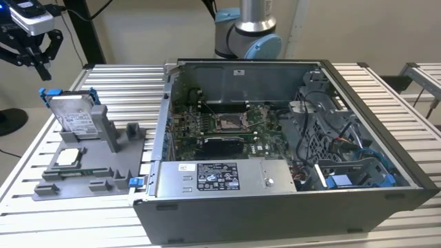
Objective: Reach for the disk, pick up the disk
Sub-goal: 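Pick up the disk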
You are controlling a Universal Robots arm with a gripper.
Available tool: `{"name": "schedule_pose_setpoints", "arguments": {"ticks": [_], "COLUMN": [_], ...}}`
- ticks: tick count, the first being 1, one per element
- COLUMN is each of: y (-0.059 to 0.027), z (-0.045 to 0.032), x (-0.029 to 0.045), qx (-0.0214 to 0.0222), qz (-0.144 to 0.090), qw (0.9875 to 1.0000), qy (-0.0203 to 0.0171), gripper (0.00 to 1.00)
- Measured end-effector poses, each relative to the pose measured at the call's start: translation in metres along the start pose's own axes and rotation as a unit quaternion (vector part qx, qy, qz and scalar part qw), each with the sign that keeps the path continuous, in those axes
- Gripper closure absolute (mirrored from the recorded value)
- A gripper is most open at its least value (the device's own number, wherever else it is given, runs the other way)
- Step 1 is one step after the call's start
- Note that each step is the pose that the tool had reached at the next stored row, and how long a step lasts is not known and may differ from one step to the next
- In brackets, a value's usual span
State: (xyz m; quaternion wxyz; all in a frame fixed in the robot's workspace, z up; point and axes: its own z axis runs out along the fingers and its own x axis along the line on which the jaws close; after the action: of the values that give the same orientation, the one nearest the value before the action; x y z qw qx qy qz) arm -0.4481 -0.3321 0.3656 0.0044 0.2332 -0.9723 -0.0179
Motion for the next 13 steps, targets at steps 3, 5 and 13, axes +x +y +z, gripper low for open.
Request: {"name": "schedule_pose_setpoints", "arguments": {"ticks": [3,5,13], "y": [0.0,0.0,0.0], "z": [0.0,0.0,0.0], "x": [0.0,0.0,0.0], "qx": [0.0,0.0,0.0], "qz": [0.0,0.0,-0.034], "qw": [1.0,1.0,0.9994], "qy": [0.0,0.0,0.0012], "gripper": [1.0,1.0,1.0]}}
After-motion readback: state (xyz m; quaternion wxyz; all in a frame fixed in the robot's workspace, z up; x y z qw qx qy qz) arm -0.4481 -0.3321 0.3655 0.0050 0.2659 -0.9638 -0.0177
